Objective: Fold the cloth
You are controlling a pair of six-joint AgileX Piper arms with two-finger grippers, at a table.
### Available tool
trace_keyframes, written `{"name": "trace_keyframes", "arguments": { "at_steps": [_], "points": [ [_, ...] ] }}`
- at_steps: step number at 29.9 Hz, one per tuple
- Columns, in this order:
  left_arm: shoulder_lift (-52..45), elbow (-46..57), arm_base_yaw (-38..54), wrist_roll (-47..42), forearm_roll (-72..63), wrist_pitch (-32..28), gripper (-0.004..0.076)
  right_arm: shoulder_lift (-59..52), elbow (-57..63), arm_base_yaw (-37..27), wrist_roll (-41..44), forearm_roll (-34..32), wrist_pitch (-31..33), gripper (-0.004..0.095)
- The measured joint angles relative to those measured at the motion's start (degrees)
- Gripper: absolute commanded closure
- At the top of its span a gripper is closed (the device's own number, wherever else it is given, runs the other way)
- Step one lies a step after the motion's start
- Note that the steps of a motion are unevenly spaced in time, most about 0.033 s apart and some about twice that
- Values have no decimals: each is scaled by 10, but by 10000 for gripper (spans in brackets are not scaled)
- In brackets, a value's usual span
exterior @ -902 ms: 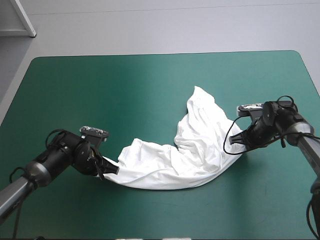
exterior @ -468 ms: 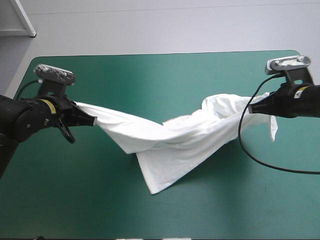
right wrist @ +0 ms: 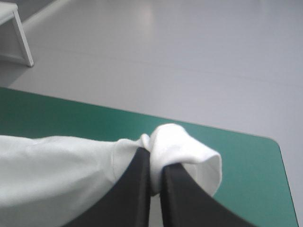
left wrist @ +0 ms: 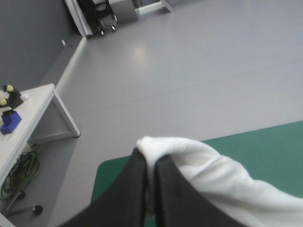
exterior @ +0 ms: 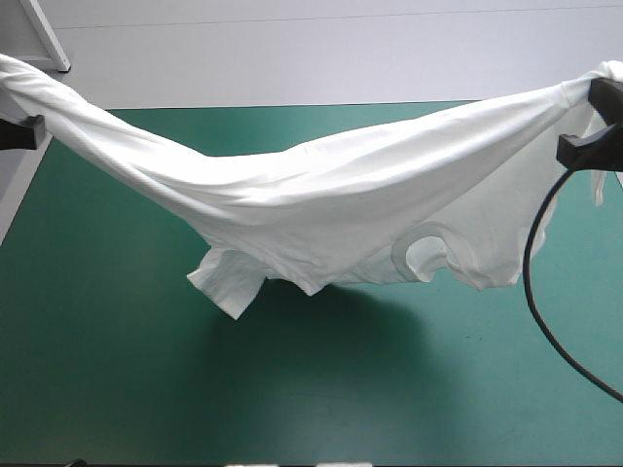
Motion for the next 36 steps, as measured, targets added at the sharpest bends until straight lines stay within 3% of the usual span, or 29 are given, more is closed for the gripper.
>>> {"name": "trace_keyframes", "arguments": {
  "at_steps": [8, 17, 27, 36],
  "points": [
    [-10, -58, 0, 21, 45, 0, 732, -33, -71, 0, -2, 12, 0, 927],
    [15, -74, 0, 38, 52, 1, 732, -11, -41, 0, -2, 42, 0, 927],
    [192, -26, 5, 37, -36, 0, 732, 153, 12, 0, -7, 40, 0, 927],
    [366, -24, 91, 56, -228, -20, 732, 312, 17, 0, -21, 39, -21, 927]
  ]
}}
